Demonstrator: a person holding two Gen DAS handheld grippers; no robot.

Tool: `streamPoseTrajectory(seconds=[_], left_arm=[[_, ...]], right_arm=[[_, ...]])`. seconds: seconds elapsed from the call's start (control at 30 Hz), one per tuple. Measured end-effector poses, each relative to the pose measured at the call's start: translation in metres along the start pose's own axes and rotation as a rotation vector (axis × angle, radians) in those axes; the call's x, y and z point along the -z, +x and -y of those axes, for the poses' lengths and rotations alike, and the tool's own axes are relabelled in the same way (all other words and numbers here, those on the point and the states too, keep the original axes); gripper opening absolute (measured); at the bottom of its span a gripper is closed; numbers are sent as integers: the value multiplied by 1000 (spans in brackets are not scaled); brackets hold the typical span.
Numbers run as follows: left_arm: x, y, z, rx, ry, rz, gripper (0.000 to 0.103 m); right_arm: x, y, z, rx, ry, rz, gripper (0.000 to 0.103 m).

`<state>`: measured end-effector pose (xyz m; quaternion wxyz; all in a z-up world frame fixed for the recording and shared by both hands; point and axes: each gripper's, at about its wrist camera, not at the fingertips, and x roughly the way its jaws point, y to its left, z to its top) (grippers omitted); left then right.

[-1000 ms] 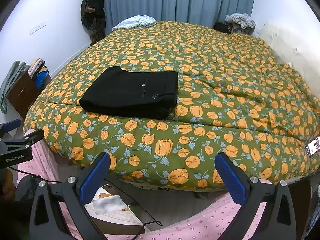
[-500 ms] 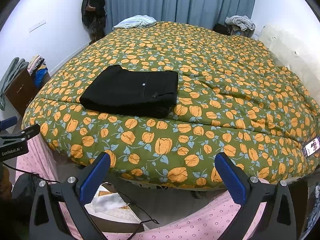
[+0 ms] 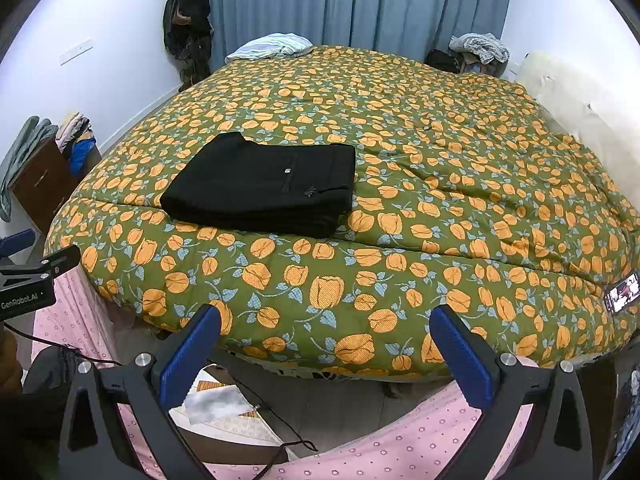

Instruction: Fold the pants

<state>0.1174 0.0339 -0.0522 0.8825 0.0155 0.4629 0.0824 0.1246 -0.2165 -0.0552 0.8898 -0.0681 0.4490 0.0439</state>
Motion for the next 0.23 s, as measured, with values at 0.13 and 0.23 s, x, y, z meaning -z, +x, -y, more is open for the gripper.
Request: streamPoseTrajectory(seconds=[0.13,0.23], left_arm=[[1,0,-1,48,-15,-2,101],[1,-3,0,54,-14,11,101]], right_arm=[[1,-1,0,-2,1,-2,103],[1,-1,0,-3,3,0,103]])
